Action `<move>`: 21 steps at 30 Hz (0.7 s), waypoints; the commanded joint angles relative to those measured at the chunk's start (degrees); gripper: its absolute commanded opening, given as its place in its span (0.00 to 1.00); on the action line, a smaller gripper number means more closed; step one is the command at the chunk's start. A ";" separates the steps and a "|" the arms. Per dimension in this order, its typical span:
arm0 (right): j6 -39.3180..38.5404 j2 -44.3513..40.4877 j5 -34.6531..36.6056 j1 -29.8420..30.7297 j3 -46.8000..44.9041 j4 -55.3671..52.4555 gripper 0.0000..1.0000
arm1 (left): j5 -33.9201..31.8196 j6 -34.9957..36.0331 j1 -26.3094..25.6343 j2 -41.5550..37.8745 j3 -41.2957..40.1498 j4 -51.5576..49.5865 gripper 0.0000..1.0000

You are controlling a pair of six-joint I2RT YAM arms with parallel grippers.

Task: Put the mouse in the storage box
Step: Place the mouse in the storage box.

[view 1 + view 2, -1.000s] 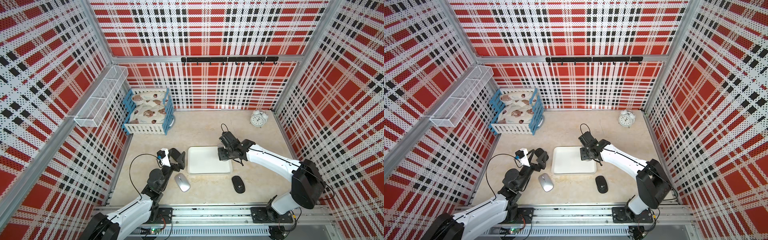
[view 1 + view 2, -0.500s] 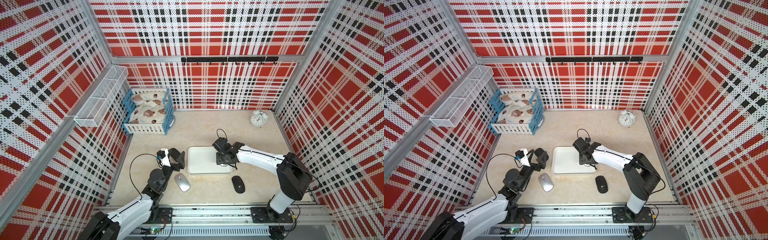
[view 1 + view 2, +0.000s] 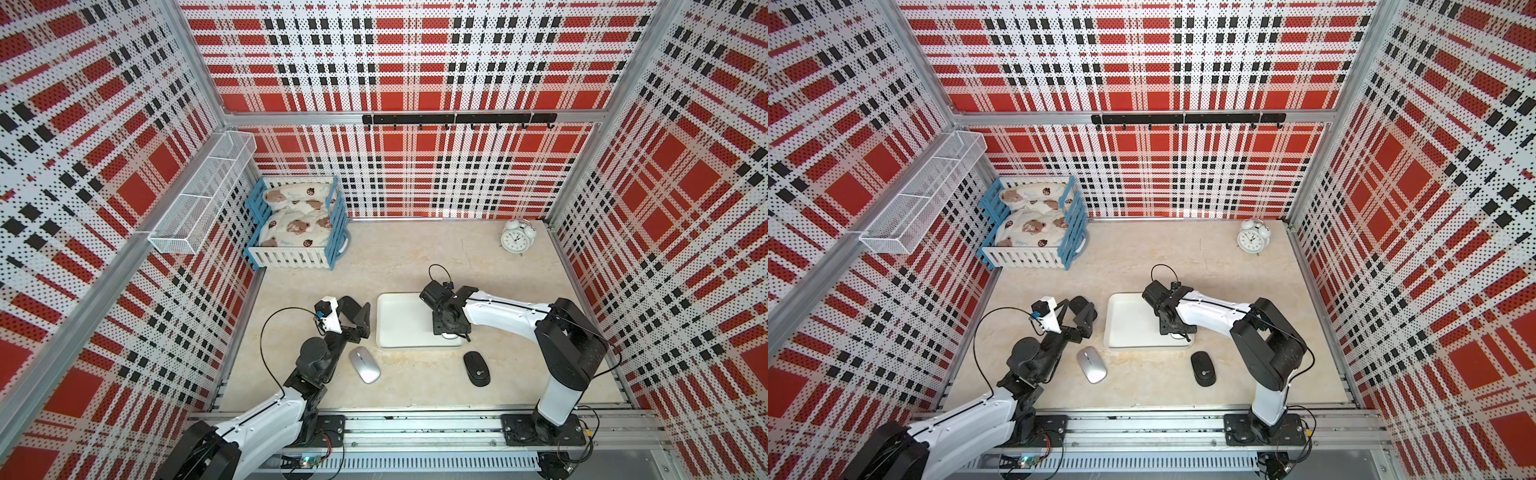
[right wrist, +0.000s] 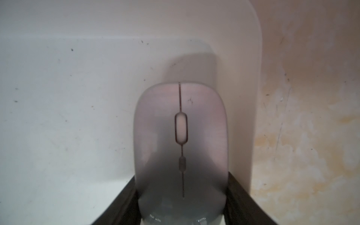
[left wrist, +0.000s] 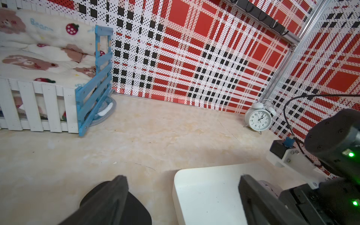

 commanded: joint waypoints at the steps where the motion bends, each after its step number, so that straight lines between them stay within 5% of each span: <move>1: 0.28 1.03 0.36 0.51 1.53 -0.24 0.61 | -0.67 0.83 -0.25 -0.03 -2.58 1.11 0.95; 15: -2.27 -2.50 5.56 1.08 6.20 -4.14 0.78 | -0.58 0.92 -0.25 -0.47 -2.78 1.14 0.95; 21: -7.57 -16.70 9.10 1.17 3.57 -8.94 0.83 | -0.37 0.91 -0.25 -0.53 -2.78 1.12 0.95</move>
